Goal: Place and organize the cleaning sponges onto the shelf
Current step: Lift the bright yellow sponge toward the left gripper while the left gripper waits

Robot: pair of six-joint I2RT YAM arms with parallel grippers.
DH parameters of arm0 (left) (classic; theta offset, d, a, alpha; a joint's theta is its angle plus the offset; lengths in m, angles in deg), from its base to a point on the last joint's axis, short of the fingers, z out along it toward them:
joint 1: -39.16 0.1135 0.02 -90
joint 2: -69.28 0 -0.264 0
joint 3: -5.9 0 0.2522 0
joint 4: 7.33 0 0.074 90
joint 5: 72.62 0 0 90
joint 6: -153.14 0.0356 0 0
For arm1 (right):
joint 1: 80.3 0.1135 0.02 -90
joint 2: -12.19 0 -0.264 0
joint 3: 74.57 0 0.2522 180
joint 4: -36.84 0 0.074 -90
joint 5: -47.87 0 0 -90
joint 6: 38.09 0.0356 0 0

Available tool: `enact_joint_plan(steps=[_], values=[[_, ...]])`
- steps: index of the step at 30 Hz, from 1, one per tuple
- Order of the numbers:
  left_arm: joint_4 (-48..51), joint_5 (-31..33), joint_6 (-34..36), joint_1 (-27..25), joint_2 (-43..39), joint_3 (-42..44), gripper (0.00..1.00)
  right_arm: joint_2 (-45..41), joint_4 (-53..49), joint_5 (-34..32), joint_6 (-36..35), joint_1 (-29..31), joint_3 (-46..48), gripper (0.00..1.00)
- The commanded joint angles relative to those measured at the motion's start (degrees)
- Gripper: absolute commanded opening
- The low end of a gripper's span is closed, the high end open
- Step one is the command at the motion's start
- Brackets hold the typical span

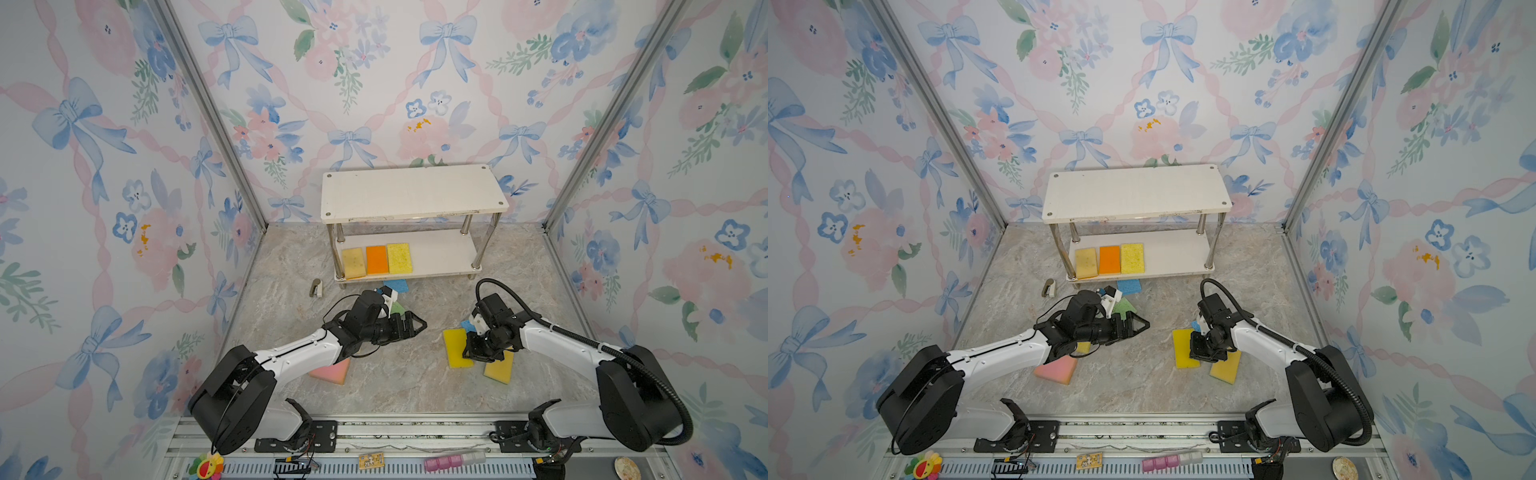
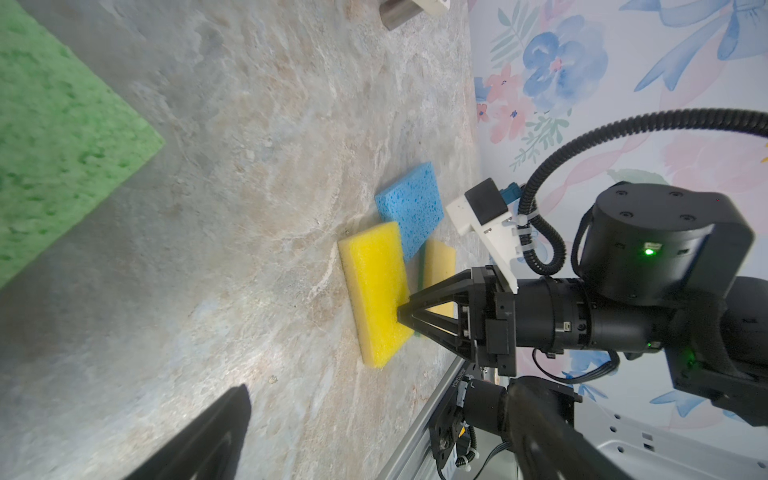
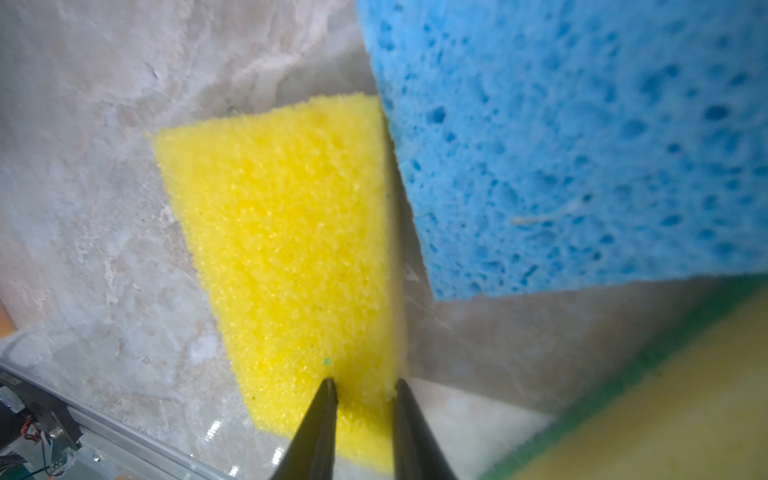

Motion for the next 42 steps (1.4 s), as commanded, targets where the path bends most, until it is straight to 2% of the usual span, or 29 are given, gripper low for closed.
enact_joint_plan(steps=[1, 7, 17, 23, 27, 32, 36, 39, 40, 42], values=[[-0.7, -1.1, -0.2, -0.3, 1.2, -0.1, 0.98, 1.0, 1.4, 0.2, -0.2, -0.4, 1.6, 0.20], [-2.0, -2.4, -0.5, -0.3, 2.2, 0.3, 0.98, -2.8, 1.3, 0.5, 0.3, 0.7, 0.4, 0.08], [-10.2, -5.5, -4.3, -0.1, 4.1, 2.0, 0.98, -4.1, 0.8, 6.5, 2.6, 3.5, -8.6, 0.06], [-10.5, -6.5, -3.7, -0.2, 4.7, 0.6, 0.97, -2.0, 2.3, 12.0, 4.2, 5.1, -13.0, 0.05], [-10.6, -6.8, -3.4, 0.0, 4.8, -0.2, 0.85, -0.1, 2.8, 14.3, 3.9, 7.5, -15.6, 0.05], [-10.8, -7.1, -3.4, 0.3, 5.1, -0.6, 0.47, 1.2, 3.0, 14.6, 4.0, 8.8, -16.7, 0.05], [-10.8, -7.0, -4.2, 0.8, 4.7, 0.0, 0.25, 1.3, 2.9, 14.5, 4.2, 8.8, -16.8, 0.08], [-10.8, -6.2, -5.3, 1.5, 3.7, 1.1, 0.15, 0.8, 2.4, 13.5, 4.9, 8.8, -16.6, 0.21], [-10.8, -5.8, -5.3, 1.8, 3.3, 1.4, 0.13, 0.5, 2.6, 13.4, 5.5, 8.8, -16.2, 0.29], [-10.8, -5.2, -5.5, 2.3, 2.4, 1.8, 0.12, 0.0, 4.0, 13.8, 7.1, 8.8, -15.1, 0.41]])
